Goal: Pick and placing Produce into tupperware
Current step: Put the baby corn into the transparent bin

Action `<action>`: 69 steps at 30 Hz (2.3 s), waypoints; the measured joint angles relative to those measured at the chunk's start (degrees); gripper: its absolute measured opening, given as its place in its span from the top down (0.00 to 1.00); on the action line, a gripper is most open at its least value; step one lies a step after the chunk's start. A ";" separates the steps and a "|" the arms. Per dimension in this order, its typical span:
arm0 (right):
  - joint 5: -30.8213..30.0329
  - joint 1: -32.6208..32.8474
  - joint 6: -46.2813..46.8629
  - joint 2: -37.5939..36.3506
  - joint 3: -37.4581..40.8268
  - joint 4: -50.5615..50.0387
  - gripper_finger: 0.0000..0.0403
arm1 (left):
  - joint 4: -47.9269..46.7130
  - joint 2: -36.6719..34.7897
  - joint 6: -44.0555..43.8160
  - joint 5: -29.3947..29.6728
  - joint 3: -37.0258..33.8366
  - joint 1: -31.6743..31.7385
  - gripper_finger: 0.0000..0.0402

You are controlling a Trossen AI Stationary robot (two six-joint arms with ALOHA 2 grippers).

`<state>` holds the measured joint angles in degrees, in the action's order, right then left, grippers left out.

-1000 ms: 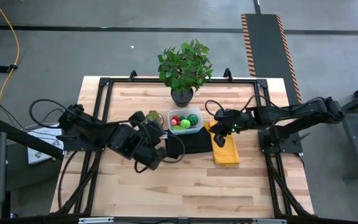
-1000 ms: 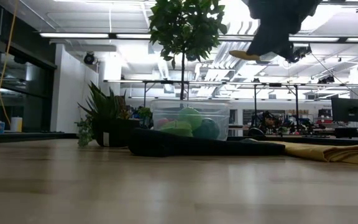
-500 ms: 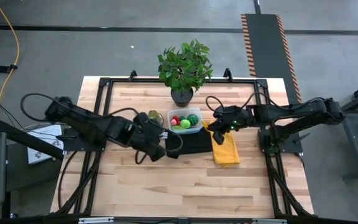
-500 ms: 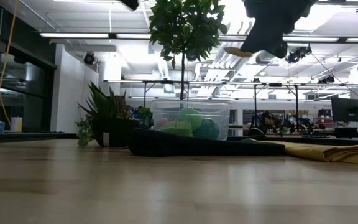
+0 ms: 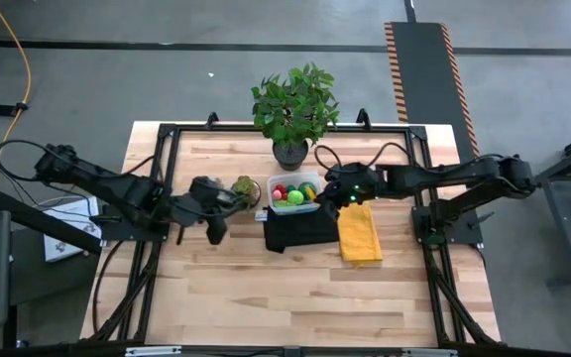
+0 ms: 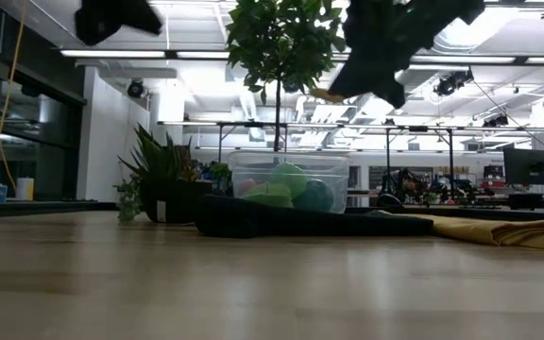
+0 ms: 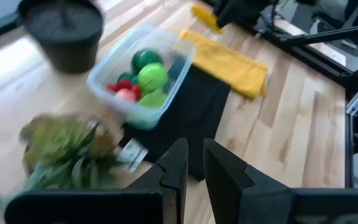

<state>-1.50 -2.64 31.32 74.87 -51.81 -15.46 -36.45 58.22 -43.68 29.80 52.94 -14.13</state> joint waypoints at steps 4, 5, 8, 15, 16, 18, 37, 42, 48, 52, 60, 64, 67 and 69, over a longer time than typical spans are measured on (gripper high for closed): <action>-0.01 -1.51 1.73 3.03 0.00 4.12 0.95 | -0.01 -5.23 -3.12 0.01 -5.83 -0.03 0.90; 0.03 -1.84 2.06 3.69 0.00 4.94 0.95 | -0.06 -5.94 -3.39 0.09 -6.93 -0.09 0.90; 0.16 -2.58 2.83 5.46 0.00 7.10 0.95 | 0.28 -8.04 -4.60 0.17 -9.66 -0.11 0.90; 0.16 -3.12 4.72 8.04 0.08 9.17 0.95 | 0.49 -8.64 -4.72 0.17 -10.96 -0.13 0.90; 0.15 -3.12 4.75 8.20 0.07 9.65 0.95 | 0.45 -8.53 -4.59 0.15 -10.96 -0.11 0.90; -0.20 -3.12 4.73 8.17 0.07 9.42 0.95 | 0.46 -8.53 -4.39 0.17 -10.96 -0.11 0.90; -2.01 -3.75 6.20 11.19 0.07 9.13 0.95 | 0.14 -8.53 -3.93 0.20 -10.96 -0.11 0.90; -4.37 -3.75 6.34 11.19 0.07 9.26 0.95 | -0.03 -8.53 -3.93 0.20 -10.96 -0.11 0.90; -6.78 -3.79 7.29 11.19 0.07 7.55 0.95 | -0.14 -8.53 -3.93 0.20 -10.96 -0.11 0.90; -7.42 -3.86 7.29 11.19 0.07 7.34 0.95 | -0.15 -8.53 -3.93 0.45 -10.96 -0.11 0.90; -8.59 -4.61 7.69 11.28 0.07 2.81 0.94 | -0.12 -8.53 -3.93 0.66 -10.94 -0.11 0.90; -8.66 -4.65 7.35 11.28 0.07 2.49 0.91 | -0.11 -8.53 -3.95 0.68 -10.94 -0.11 0.90; -8.56 -4.86 7.40 11.30 0.07 2.44 0.85 | -0.10 -8.53 -3.95 0.69 -10.94 -0.11 0.90; -8.67 -4.88 7.37 11.30 0.07 2.42 0.82 | -0.10 -8.53 -3.95 0.83 -10.94 -0.11 0.90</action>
<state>-10.17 -7.52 38.69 86.17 -51.75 -13.04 -36.56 49.69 -47.64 30.64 42.00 -14.24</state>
